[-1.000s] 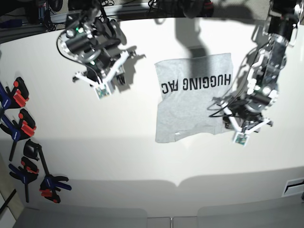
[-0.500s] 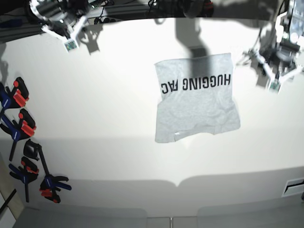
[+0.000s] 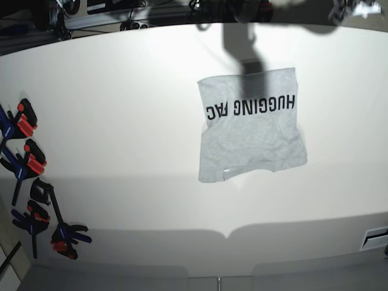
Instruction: Fold the T-shirt properly
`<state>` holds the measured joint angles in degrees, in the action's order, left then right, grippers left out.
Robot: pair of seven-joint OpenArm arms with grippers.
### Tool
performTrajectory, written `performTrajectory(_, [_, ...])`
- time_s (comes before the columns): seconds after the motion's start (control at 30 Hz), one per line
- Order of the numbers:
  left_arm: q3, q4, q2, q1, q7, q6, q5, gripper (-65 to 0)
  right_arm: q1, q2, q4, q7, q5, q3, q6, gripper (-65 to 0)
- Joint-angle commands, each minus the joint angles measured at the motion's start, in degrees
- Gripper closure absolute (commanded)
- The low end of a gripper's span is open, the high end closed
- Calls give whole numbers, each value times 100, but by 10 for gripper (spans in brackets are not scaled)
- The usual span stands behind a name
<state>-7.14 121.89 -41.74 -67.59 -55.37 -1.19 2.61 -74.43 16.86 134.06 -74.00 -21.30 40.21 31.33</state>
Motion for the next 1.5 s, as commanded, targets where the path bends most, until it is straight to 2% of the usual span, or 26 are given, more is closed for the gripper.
performTrajectory(0.0, [-31,-13,-50,-232,-9,-9,63,-256,-57,15,94,-11,-63,28,57,-173])
performTrajectory(0.07, [-31,-258,4,-494,170,306,289,-256,-57,13,48,-15,-260,28,103,-173])
performTrajectory(0.13, [-26,-715,133,-588,828,992,501,-256,-57,13,-160,125,-629,26,293,-173])
performTrajectory(0.2, [-26,-1403,345,-455,2103,1856,494,-256,-57,13,-496,984,-920,-26,629,-173])
performTrajectory(0.23, [-26,-1821,472,-275,2736,2168,496,-256,-57,17,-723,1532,-944,-94,734,-173])
performTrajectory(0.3, [-26,-2747,789,236,3604,2529,492,-256,-57,153,-1235,2413,-935,-376,772,-173])
performTrajectory(0.4, [-28,-4406,1255,1189,4588,2544,494,-256,-11,446,-2179,2994,-933,-1049,761,-173])
performTrajectory(0.5, [-28,-6203,1657,2146,5847,2540,496,-256,721,603,-3300,3254,-933,-1781,761,-173])
performTrajectory(0.6, [-28,-7827,2039,2924,7040,2527,474,-256,1633,599,-4572,3327,-931,-2446,761,-173])
performTrajectory(0.67, [-28,-8747,2247,3324,7868,2527,96,-256,2221,595,-5449,3620,-890,-2883,761,-173])
performTrajectory(0.73, [-28,-9512,2398,3644,8885,2522,-540,-256,2739,592,-6330,4424,-728,-3331,758,-173])
performTrajectory(0.83, [-28,-10330,2562,4044,10251,2387,-1537,-256,3414,575,-7652,6297,17,-4000,702,-173])
performTrajectory(0.9, [-28,-10607,2677,4271,10284,2177,-1869,-256,3888,501,-8533,7173,568,-4385,461,-173])
performTrajectory(1.0, [-28,-10690,2857,4465,9807,1674,-1904,-256,4507,273,-9788,8161,1351,-4802,-496,-173])
performTrajectory(1.03, [-28,-10690,2909,4509,9492,1637,-1906,-256,4682,195,-10166,8443,1491,-4909,-765,-173])
performTrajectory(1.1, [-28,-10686,3021,4616,8402,1644,-1908,-256,4972,76,-10830,8771,1646,-5084,-1139,-173])
performTrajectory(1.13, [-28,-10679,3073,4664,7757,1644,-1908,-256,5097,42,-11095,8706,1683,-5165,-1167,-173])
performTrajectory(1.2, [-28,-10677,3158,4723,6620,1641,-1908,-256,5307,-4,-11440,7910,1685,-5340,-1165,-173])
performTrajectory(1.27, [-28,-10675,3167,4745,5928,1641,-1910,-256,5381,13,-11521,7219,1687,-5589,-1172,-173])
performTrajectory(1.37, [-28,-10675,3174,4758,5263,1641,-1910,-254,5381,157,-11396,6931,1681,-6070,-1174,-173])
performTrajectory(1.47, [-28,-10675,3167,4774,5171,1635,-1910,-254,5379,341,-11182,6968,1663,-6551,-1182,-173])
